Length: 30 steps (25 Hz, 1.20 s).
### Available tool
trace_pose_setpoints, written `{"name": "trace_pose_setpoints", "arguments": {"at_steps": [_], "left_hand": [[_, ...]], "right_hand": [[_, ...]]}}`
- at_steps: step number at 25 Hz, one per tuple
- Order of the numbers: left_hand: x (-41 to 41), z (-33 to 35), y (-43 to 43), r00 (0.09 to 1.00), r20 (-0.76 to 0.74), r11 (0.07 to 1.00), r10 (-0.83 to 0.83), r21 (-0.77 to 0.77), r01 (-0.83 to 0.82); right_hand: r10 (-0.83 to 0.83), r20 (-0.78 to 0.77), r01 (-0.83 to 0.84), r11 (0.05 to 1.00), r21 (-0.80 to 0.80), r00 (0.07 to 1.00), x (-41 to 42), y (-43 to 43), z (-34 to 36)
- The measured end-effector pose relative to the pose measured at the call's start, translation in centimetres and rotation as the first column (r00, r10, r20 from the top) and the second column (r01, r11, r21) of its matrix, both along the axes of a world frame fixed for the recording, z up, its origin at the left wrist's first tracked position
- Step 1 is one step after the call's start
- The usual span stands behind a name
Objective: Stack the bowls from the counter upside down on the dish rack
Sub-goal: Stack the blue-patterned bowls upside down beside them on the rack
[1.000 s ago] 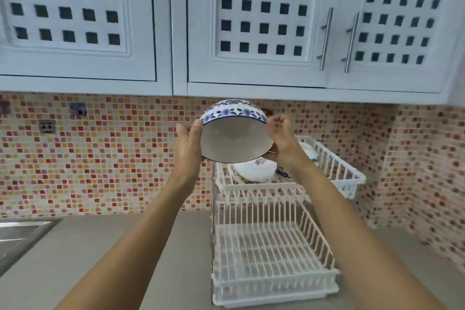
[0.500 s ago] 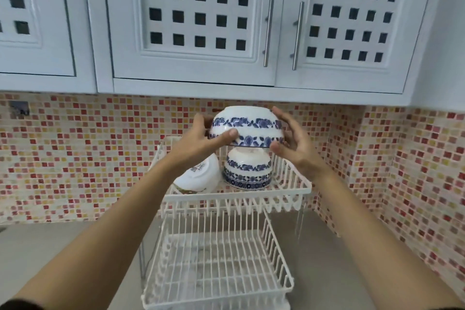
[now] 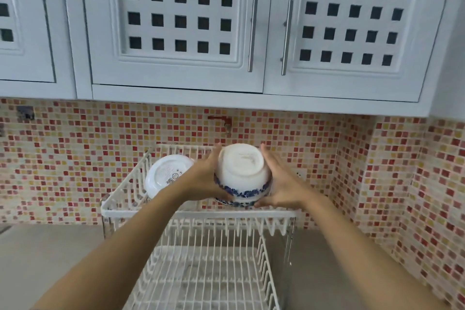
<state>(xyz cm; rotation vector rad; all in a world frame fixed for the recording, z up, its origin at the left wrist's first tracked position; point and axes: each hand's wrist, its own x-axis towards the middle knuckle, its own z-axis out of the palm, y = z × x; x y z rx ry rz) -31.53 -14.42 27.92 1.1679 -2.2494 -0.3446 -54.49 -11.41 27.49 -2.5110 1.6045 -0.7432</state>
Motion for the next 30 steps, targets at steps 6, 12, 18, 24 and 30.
{"name": "trace_pose_setpoints", "arguments": {"at_steps": [6, 12, 18, 24, 30], "left_hand": [[-1.3, -2.4, -0.6, 0.998, 0.038, 0.995, 0.057, -0.085, -0.054], [-1.4, -3.0, -0.2, 0.998, 0.017, 0.992, 0.057, -0.113, -0.055], [-1.5, -3.3, -0.6, 0.996, 0.056, 0.990, 0.074, -0.127, -0.067], [-1.8, -3.4, -0.8, 0.992, 0.086, 0.991, 0.088, -0.108, -0.079], [-1.9, -2.8, -0.5, 0.978, 0.175, 0.993, 0.110, -0.055, -0.102]], "right_hand": [[0.008, -0.027, -0.008, 1.000, 0.000, 1.000, -0.3, -1.3, -1.2], [-0.019, -0.068, 0.018, 1.000, -0.006, 0.997, 0.0, -2.3, -1.8], [-0.030, -0.128, 0.034, 0.999, 0.028, 0.991, 0.1, -2.1, -1.8], [-0.053, -0.149, 0.051, 0.999, -0.016, 0.987, 0.1, -2.5, -2.0], [-0.038, -0.163, 0.038, 0.999, -0.003, 0.986, 0.1, -2.2, -1.6]]}}
